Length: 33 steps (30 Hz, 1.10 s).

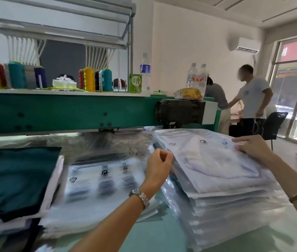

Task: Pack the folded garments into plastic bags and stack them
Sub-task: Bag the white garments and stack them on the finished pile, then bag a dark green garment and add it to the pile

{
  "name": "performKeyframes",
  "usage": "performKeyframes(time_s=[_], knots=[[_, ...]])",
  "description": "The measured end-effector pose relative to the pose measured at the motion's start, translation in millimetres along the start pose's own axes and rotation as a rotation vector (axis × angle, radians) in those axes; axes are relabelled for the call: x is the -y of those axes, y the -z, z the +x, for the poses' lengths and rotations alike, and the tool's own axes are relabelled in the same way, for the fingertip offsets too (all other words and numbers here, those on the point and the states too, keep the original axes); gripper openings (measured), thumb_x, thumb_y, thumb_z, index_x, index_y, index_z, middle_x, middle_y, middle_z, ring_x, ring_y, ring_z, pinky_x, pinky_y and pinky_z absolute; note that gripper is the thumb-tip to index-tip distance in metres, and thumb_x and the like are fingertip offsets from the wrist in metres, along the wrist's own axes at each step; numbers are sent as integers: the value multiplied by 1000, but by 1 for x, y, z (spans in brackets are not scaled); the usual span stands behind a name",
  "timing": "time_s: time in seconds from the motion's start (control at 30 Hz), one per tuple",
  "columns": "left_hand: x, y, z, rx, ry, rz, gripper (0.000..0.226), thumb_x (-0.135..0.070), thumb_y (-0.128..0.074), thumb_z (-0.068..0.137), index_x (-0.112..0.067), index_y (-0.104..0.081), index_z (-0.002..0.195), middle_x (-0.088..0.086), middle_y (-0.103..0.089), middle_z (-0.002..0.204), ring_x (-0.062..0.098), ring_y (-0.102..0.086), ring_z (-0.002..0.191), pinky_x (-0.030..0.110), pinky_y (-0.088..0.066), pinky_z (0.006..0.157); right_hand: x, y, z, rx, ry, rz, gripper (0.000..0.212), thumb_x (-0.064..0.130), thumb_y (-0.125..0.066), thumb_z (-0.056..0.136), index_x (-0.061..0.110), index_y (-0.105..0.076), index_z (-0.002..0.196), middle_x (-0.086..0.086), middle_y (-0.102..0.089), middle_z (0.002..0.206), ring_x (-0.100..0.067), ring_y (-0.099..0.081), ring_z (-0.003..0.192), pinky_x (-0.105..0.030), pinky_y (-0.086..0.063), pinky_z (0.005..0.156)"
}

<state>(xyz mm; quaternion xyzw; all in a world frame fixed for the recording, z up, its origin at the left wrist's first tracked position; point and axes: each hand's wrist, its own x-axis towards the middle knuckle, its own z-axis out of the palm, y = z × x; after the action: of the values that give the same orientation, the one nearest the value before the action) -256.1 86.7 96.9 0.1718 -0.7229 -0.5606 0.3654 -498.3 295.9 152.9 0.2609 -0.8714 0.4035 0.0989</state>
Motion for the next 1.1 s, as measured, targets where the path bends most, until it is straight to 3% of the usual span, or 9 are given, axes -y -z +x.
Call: performKeyframes(time_s=[0.17, 0.27, 0.33, 0.5, 0.7, 0.8, 0.9, 1.0, 1.1], knots=[[16, -5, -5, -29, -109, 92, 16, -25, -60, 95, -16, -48, 102, -4, -57, 77, -2, -55, 63, 13, -49, 60, -10, -5, 3, 189, -30, -218, 30, 12, -56, 95, 16, -65, 123, -14, -59, 129, -26, -61, 91, -35, -43, 86], [19, -5, -9, 17, -105, 76, 25, -32, -58, 97, -18, -44, 110, -4, -56, 76, 2, -54, 65, 18, -50, 63, -10, -9, 2, 244, -36, -349, 32, 16, -49, 99, 18, -62, 128, -15, -53, 139, -33, -50, 121, -40, -35, 104], [19, -2, -11, 40, -87, 67, 28, -37, -58, 96, -18, -44, 113, -2, -57, 80, 7, -56, 70, 18, -49, 64, -8, -12, 0, 240, -26, -413, 33, 14, -45, 100, 15, -61, 129, -15, -51, 141, -34, -45, 128, -39, -29, 110], [23, 20, -22, 47, -95, 148, 29, -45, -50, 98, -20, -48, 113, -6, -60, 89, 4, -56, 74, 18, -47, 66, 15, -15, -14, 158, -21, -466, 37, 20, -38, 103, 5, -54, 133, -19, -53, 137, -36, -50, 122, -44, -36, 106], [50, 80, -42, -42, -225, 409, 5, -25, -50, 99, -25, -54, 96, -11, -57, 79, 4, -49, 55, 16, -37, 51, 118, -32, -65, 199, 129, -637, 48, 41, -35, 102, 23, -37, 146, -13, -45, 145, -35, -46, 128, -51, -38, 105], [65, 122, -54, -154, -282, 635, 9, -15, -54, 94, -21, -59, 98, -10, -60, 86, 3, -49, 67, 19, -37, 62, 174, -47, -114, 157, 312, -623, 47, 44, -33, 101, 26, -39, 144, -8, -47, 145, -29, -45, 130, -45, -37, 104], [77, 163, -67, -243, -385, 917, 11, -9, -58, 89, -17, -63, 95, -4, -64, 90, 17, -57, 81, 31, -45, 73, 214, -75, -165, 228, 448, -502, 40, 39, -33, 102, 24, -50, 135, -8, -55, 136, -29, -50, 122, -41, -39, 100], [87, 196, -80, -305, -356, 1033, 11, -7, -62, 86, -16, -64, 92, -3, -63, 88, 21, -58, 81, 36, -47, 72, 231, -126, -194, 334, 562, -439, 34, 32, -35, 102, 18, -58, 123, -8, -61, 126, -28, -55, 113, -38, -45, 93], [98, 223, -94, -361, -389, 1156, 13, -6, -66, 81, -17, -65, 89, -3, -63, 86, 22, -60, 81, 35, -45, 69, 232, -194, -209, 479, 623, -369, 33, 27, -37, 102, 16, -55, 127, -8, -56, 132, -28, -51, 121, -39, -42, 98]])
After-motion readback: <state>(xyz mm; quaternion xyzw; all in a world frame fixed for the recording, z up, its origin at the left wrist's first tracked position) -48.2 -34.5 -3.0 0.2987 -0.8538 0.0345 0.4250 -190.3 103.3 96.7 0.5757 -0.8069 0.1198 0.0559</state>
